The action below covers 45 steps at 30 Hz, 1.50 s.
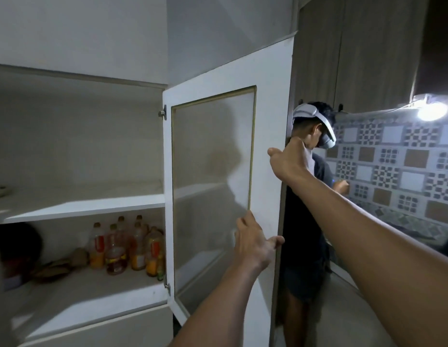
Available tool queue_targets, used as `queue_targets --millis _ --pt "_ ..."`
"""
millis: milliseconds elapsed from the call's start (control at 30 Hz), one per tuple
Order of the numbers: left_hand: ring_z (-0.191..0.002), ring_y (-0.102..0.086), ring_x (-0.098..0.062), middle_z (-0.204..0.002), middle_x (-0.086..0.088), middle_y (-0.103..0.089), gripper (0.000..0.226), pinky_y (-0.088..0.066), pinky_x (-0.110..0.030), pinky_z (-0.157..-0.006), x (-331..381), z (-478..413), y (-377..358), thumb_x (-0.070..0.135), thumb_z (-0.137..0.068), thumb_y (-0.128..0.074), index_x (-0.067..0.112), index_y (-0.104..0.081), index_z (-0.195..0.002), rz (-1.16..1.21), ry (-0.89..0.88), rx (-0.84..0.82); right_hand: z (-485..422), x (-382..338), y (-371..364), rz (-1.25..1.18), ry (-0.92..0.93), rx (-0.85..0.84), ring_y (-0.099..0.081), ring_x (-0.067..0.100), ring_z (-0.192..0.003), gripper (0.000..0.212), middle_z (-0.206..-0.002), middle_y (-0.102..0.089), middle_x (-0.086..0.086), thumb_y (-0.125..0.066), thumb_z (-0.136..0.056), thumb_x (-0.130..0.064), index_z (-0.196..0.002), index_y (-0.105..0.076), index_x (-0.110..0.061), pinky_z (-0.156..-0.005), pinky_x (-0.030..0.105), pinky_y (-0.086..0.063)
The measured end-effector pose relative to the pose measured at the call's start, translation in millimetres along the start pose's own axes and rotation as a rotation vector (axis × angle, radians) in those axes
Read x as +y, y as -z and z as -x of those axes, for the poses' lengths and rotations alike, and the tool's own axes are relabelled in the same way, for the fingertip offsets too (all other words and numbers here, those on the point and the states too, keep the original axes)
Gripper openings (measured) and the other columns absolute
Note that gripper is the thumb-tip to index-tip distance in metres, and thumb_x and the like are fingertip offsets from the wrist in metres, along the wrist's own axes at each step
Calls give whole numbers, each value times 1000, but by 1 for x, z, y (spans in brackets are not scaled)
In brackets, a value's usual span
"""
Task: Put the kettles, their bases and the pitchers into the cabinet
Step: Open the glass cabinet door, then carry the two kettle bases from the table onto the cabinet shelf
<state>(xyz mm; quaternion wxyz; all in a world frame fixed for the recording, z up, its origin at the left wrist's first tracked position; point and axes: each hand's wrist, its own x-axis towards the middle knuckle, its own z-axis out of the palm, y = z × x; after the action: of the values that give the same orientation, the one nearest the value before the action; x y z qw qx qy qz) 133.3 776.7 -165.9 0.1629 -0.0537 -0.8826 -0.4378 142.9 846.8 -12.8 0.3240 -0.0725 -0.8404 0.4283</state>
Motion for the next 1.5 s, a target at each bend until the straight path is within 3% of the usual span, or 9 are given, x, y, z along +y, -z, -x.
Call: queue_targets --millis 100,167,267,333,633,933,1200,1400,1500 --pt "-124 -46 -26 -138 -8 -35 73 -43 -34 -100 -1 4 12 37 -81 -75 12 -34 -135 1 10 -40 10 -7 -1 34 28 -1 -53 39 -123 39 -134 -55 17 -59 -97 -21 -131 -48 -5 -81 37 -35" --pt "-126 -46 -28 -140 -9 -34 72 -42 -36 -102 -2 9 26 33 -84 -73 11 -32 -138 -30 13 -53 23 -18 -3 127 104 97 -50 42 -124 52 -139 -46 22 -66 -92 -15 -135 -39 -5 -86 43 -39" --pt "-125 -46 -26 -143 -10 -35 70 -44 -39 -105 -15 20 66 23 -89 -67 14 -27 -145 -90 32 -1 54 -38 -12 284 378 310 -44 40 -121 64 -136 -38 23 -65 -85 -6 -140 -33 -8 -97 52 -41" --pt "-129 -43 -29 -143 -12 -36 68 -40 -42 -109 -34 30 106 25 -91 -64 13 -26 -146 -163 62 61 83 -55 -28 270 507 300 -48 38 -115 57 -129 -44 20 -57 -85 -7 -138 -37 -11 -91 52 -43" --pt "-128 -40 -40 -136 -19 -38 47 -39 -51 -104 -179 137 340 33 -94 -51 5 -38 -131 -393 377 359 271 -151 -193 194 519 -477 -45 41 -123 56 -135 -42 18 -51 -88 -15 -141 -34 -21 -98 51 -44" --pt "-128 -40 -40 -139 -18 -37 47 -40 -53 -103 -349 264 516 31 -93 -54 8 -38 -131 -471 852 632 462 -257 -370 85 747 -968 -47 38 -123 47 -135 -41 12 -53 -91 -23 -135 -37 -24 -97 47 -43" --pt "-125 -46 -37 -138 -15 -40 53 -46 -46 -99 -506 311 586 31 -91 -60 8 -38 -134 -474 1204 762 564 -309 -566 50 946 -1282 -50 36 -123 52 -138 -45 12 -58 -89 -26 -136 -39 -17 -97 48 -48" --pt "-124 -47 -31 -139 -9 -38 81 -47 -42 -96 -646 285 591 38 -73 -77 13 -33 -138 -443 1406 671 606 -304 -750 210 1072 -1528 -40 37 -134 70 -152 -33 9 -62 -90 -36 -149 -28 -21 -103 48 -43" --pt "-141 -28 -30 -156 -3 -18 110 -41 -50 -104 -708 264 591 41 -66 -82 17 -15 -150 -405 1477 690 616 -298 -828 312 1057 -1587 -34 38 -137 84 -156 -24 7 -68 -85 -43 -152 -20 -27 -103 52 -38"
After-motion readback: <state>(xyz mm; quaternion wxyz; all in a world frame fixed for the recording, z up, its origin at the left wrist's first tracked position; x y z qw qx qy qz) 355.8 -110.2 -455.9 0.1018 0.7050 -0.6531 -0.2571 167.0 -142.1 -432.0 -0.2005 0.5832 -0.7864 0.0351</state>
